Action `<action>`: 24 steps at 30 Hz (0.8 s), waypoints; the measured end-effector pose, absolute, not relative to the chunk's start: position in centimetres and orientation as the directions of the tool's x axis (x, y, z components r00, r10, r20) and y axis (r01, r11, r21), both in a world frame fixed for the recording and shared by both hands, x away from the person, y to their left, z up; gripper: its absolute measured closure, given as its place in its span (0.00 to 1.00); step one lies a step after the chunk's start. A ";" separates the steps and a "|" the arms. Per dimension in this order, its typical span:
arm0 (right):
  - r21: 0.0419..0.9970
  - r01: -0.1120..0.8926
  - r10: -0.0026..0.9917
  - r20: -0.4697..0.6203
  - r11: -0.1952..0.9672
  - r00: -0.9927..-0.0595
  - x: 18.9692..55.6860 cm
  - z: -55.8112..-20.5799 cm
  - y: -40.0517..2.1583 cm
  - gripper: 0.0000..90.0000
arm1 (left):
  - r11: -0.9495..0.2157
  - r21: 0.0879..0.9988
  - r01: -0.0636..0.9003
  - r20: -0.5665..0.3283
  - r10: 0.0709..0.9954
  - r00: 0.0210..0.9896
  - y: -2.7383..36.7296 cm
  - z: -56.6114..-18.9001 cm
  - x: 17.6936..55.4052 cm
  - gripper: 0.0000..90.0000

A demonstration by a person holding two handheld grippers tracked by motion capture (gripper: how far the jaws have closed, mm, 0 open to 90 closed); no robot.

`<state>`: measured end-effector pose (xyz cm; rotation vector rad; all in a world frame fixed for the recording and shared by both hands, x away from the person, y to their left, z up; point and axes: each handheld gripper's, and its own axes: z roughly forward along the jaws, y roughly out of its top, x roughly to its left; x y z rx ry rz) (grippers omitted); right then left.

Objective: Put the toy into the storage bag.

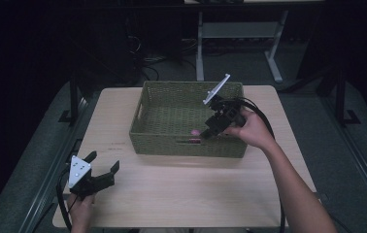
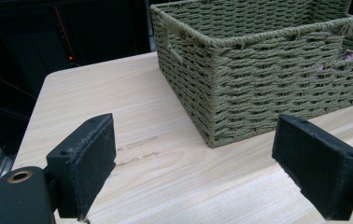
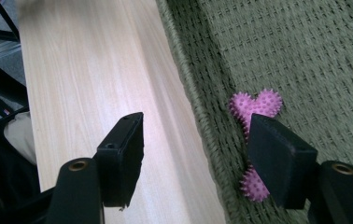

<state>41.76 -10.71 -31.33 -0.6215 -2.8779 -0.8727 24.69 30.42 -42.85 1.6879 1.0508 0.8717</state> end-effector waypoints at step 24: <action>0.547 0.361 0.332 0.156 0.756 -0.930 38.0 -31.3 -11.8 0.39 | -0.201 0.945 0.259 0.091 0.920 0.381 30.4 -42.9 24.7 0.14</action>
